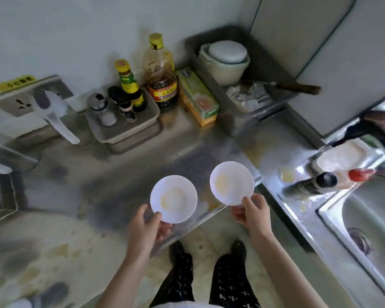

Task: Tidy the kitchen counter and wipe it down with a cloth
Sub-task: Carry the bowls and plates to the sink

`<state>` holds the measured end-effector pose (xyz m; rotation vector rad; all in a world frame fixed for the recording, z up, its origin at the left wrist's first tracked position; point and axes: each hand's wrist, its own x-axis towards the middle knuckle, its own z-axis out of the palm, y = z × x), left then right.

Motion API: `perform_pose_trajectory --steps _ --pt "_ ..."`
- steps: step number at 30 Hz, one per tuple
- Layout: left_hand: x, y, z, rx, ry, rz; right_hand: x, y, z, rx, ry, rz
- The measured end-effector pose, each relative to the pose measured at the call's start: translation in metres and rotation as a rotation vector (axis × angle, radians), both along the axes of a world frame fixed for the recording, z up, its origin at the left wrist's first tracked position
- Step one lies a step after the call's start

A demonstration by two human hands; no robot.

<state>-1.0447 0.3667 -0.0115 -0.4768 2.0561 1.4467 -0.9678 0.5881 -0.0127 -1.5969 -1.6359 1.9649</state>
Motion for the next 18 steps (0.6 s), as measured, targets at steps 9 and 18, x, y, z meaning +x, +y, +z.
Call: perform_pose_trajectory --steps 9,18 --pt "0.071 0.130 0.015 0.015 0.066 -0.388 0.152 0.080 0.014 -0.013 0.000 -0.285" --pt "0.204 0.288 0.020 0.055 0.031 -0.586 0.306 0.196 0.016 0.003 -0.020 -0.417"
